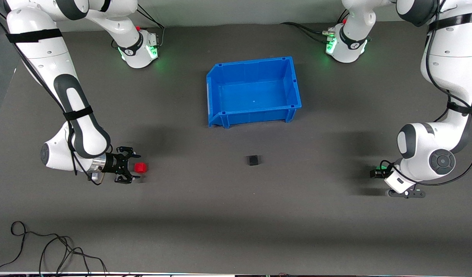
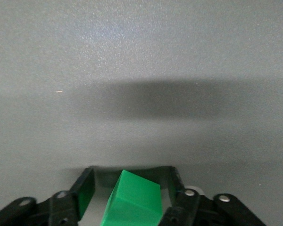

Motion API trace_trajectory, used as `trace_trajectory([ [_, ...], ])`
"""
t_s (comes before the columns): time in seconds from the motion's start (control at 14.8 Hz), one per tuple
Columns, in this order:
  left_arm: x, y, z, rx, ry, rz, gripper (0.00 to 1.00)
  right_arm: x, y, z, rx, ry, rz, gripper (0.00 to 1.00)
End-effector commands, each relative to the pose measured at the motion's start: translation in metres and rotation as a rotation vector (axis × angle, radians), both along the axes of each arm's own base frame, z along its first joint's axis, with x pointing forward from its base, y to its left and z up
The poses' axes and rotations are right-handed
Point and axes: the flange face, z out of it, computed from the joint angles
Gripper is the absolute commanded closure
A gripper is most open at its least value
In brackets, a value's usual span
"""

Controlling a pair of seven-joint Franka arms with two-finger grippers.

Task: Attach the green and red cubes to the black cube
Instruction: 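Close the right gripper on the red cube while the left gripper grips green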

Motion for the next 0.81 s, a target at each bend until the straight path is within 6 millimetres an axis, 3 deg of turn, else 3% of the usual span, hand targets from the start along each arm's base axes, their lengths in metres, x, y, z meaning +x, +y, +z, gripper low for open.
trace_trajectory([
  [0.0,0.006,-0.001,0.002,0.004,-0.007,-0.018,0.47,0.0,-0.003,-0.001,0.015,-0.028,0.01,0.61],
  [0.27,0.005,0.0,0.001,0.004,-0.006,-0.016,0.69,0.0,-0.004,-0.001,0.017,-0.027,0.01,0.79],
  [0.47,0.005,0.0,0.001,0.004,-0.001,-0.016,0.94,0.001,-0.003,0.003,0.018,-0.031,0.011,0.89],
  [0.68,0.005,0.0,0.002,0.004,0.0,-0.017,0.95,0.008,0.008,0.024,0.031,-0.039,0.002,0.91],
  [0.74,0.005,0.0,0.002,0.005,0.002,-0.018,0.9,0.011,0.017,0.032,0.041,-0.027,-0.005,0.91],
])
